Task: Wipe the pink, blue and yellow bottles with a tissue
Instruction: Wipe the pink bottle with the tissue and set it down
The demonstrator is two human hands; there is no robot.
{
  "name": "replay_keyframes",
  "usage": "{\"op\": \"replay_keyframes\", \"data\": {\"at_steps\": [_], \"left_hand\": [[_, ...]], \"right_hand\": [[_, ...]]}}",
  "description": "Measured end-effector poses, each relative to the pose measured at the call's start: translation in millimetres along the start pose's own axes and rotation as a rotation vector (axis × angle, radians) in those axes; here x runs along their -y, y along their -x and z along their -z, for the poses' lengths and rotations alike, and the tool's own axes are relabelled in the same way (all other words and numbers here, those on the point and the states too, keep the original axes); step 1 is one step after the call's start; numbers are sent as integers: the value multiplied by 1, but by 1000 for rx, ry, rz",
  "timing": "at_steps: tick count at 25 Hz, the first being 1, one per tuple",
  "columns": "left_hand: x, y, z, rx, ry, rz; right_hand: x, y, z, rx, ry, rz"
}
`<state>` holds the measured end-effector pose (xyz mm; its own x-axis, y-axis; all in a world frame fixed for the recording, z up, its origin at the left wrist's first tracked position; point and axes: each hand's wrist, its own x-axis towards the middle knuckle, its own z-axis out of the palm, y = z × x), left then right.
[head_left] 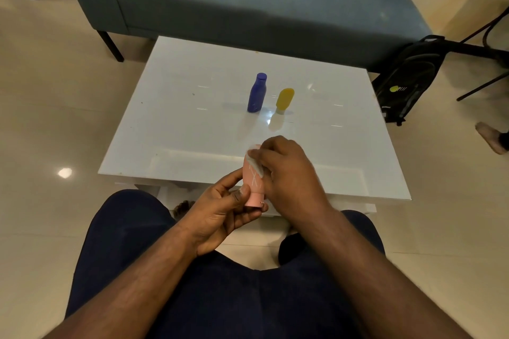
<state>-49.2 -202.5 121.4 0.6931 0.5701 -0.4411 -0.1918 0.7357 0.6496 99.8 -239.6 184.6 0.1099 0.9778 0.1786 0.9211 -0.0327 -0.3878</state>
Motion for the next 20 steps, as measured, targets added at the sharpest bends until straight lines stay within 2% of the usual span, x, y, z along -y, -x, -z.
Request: {"op": "replay_keyframes", "data": {"at_steps": [2, 6, 10, 13, 17, 20], "left_hand": [[0, 0, 0, -10, 2, -1], [0, 0, 1, 14, 4, 18], [0, -1, 3, 4, -1, 23], [1, -2, 3, 21, -1, 28], [1, -2, 4, 9, -3, 27], [2, -3, 4, 23, 5, 31]], "right_hand": [[2, 6, -1, 18, 36, 73], [-14, -1, -2, -82, -63, -106], [-12, 4, -3, -56, -59, -48], [-19, -1, 0, -128, -140, -177], [-12, 7, -6, -85, -96, -89], [-21, 2, -4, -168, -155, -207]]}}
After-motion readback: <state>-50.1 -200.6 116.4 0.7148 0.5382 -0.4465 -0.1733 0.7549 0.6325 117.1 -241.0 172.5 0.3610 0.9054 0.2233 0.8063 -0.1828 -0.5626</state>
